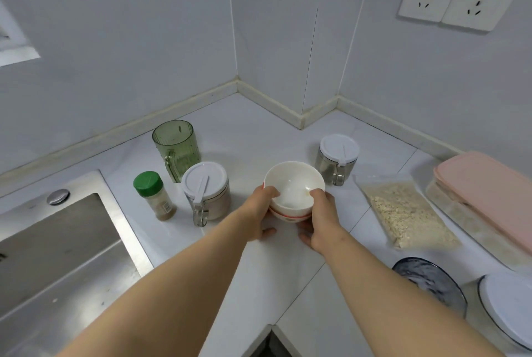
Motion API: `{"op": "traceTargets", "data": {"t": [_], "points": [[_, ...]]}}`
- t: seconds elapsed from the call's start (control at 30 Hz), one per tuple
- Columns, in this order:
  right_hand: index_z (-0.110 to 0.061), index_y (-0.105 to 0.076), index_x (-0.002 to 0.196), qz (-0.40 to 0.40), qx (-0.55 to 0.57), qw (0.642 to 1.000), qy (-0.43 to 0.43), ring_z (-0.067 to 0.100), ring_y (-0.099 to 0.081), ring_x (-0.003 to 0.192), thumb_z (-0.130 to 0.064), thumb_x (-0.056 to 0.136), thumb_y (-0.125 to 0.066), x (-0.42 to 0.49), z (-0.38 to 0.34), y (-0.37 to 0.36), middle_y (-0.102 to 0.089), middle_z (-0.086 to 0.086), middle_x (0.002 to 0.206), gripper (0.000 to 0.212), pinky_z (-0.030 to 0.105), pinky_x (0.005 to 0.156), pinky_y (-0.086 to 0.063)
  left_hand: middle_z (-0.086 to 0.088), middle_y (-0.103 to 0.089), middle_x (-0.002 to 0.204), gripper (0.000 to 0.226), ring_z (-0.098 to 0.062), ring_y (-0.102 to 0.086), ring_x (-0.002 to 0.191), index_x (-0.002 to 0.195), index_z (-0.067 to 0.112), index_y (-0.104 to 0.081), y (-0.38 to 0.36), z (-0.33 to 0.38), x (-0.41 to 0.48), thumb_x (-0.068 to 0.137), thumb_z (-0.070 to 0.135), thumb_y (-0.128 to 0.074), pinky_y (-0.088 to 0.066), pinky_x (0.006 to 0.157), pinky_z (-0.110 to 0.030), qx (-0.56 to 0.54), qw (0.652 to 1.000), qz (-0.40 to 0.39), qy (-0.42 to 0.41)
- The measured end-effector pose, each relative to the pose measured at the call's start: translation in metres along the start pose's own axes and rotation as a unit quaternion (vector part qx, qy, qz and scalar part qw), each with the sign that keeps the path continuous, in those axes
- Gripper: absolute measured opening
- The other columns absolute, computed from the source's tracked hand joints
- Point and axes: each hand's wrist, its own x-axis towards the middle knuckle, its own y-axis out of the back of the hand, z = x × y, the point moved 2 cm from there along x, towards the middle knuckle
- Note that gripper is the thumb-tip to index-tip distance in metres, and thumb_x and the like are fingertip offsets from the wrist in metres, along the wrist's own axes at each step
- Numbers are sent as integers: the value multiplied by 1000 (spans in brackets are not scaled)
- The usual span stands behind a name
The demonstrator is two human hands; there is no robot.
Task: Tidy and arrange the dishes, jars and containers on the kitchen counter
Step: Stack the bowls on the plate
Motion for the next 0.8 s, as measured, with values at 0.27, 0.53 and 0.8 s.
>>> {"op": "traceTargets", "data": {"t": [0.27, 0.53, 0.8], "points": [[-33, -46, 105, 38, 9, 999, 28, 29, -55, 100, -34, 86, -43, 4, 4, -3, -55, 4, 106, 19, 37, 80, -44, -2, -50, 82, 15, -17, -48, 78, 83, 18, -49, 2, 1, 5, 85, 32, -53, -37, 86, -35, -36, 999, -1, 29], [-29, -44, 113, 44, 20, 998, 51, 30, -53, 113, -34, 85, -44, -8, 12, -4, -55, 6, 117, 29, 47, 101, -42, -1, -56, 109, 37, -19, -52, 99, 117, 20, -50, 6, -13, 0, 88, 43, -49, -37, 86, -33, -87, 995, -29, -27], [-25, -40, 121, 33, 61, 995, 78, 27, -57, 91, -40, 89, -44, -66, 6, 1, -52, 9, 119, 35, 32, 65, -49, -6, -51, 130, 41, -29, -54, 113, 129, 28, -42, -11, -6, -41, 91, 45, -43, -49, 69, -37, -169, 977, -28, -125]]}}
